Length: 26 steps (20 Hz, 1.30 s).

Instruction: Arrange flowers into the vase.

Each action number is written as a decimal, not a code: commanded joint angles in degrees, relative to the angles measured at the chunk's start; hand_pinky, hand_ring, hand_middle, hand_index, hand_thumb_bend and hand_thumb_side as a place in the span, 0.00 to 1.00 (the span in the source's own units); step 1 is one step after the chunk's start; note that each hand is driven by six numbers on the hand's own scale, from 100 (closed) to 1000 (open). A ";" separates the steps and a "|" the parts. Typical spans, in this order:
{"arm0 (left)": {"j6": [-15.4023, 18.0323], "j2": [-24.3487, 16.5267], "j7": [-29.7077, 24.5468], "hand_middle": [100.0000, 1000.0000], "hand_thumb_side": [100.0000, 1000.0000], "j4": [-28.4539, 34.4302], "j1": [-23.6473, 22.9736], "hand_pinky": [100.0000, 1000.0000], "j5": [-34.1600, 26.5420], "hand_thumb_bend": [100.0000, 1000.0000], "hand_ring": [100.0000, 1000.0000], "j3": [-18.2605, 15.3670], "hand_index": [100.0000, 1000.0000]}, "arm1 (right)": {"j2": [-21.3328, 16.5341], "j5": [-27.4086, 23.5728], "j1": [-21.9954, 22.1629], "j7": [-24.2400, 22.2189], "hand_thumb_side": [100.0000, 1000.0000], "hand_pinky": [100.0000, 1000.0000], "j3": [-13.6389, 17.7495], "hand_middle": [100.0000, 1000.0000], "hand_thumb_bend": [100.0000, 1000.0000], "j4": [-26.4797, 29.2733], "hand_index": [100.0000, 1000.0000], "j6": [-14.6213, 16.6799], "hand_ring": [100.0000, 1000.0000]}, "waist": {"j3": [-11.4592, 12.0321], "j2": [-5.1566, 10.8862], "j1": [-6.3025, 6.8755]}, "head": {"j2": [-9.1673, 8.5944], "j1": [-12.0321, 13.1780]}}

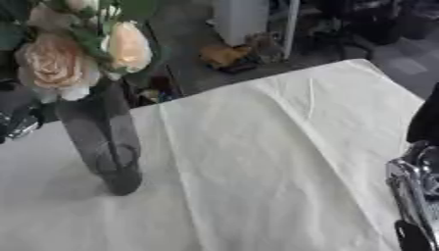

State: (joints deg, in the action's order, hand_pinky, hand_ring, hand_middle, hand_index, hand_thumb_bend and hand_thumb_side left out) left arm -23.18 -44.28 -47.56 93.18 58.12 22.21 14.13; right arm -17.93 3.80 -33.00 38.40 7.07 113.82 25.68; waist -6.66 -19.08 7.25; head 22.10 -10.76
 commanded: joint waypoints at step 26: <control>-4.67 -5.75 -0.51 1.00 0.69 14.49 -3.56 1.00 -12.98 0.15 1.00 -7.92 1.00 | -1.00 0.15 -0.11 1.23 0.63 0.70 0.63 0.73 0.00 0.77 0.81 0.01 0.79 | 1.42 1.58 -1.38 | 2.63 1.36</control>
State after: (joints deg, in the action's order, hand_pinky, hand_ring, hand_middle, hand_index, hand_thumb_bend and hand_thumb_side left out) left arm -24.71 -47.60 -46.03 105.94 53.97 10.44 7.94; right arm -17.93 3.80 -32.69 39.14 7.37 113.82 25.41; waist -5.32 -18.69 6.24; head 24.27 -9.61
